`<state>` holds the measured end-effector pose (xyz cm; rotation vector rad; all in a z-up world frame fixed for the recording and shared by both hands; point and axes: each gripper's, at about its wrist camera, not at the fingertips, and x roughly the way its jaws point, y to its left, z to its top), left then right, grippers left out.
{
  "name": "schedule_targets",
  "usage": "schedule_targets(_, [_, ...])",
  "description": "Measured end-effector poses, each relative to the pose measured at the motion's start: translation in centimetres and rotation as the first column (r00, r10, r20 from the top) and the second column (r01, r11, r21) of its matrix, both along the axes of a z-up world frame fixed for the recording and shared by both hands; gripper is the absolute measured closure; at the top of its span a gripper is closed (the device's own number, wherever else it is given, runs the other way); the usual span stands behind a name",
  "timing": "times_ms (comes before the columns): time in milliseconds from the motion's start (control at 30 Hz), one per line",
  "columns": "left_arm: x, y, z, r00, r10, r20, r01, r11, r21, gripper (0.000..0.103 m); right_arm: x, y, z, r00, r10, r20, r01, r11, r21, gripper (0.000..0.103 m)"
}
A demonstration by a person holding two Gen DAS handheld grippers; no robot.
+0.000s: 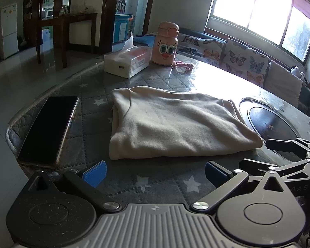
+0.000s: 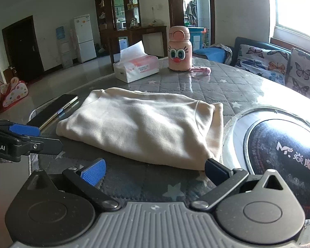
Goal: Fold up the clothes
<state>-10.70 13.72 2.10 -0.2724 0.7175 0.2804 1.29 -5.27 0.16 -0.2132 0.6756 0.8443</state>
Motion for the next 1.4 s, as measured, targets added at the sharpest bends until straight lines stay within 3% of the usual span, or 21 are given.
schedule_targets(500, [-0.6,-1.3,-0.5,1.0,0.013,-0.02,-0.012,0.999,0.047,0.0,-1.2,-0.5,-0.5,0.998,-0.06,-0.023,0.06,0.998,-0.007,0.0])
schedule_targets(1400, [-1.4,-1.9,-0.5,0.999,0.041,-0.018,-0.04,0.997,0.072,0.0,-3.0,-0.3,-0.5,0.998,-0.06,0.006,0.06,0.998,-0.026,0.0])
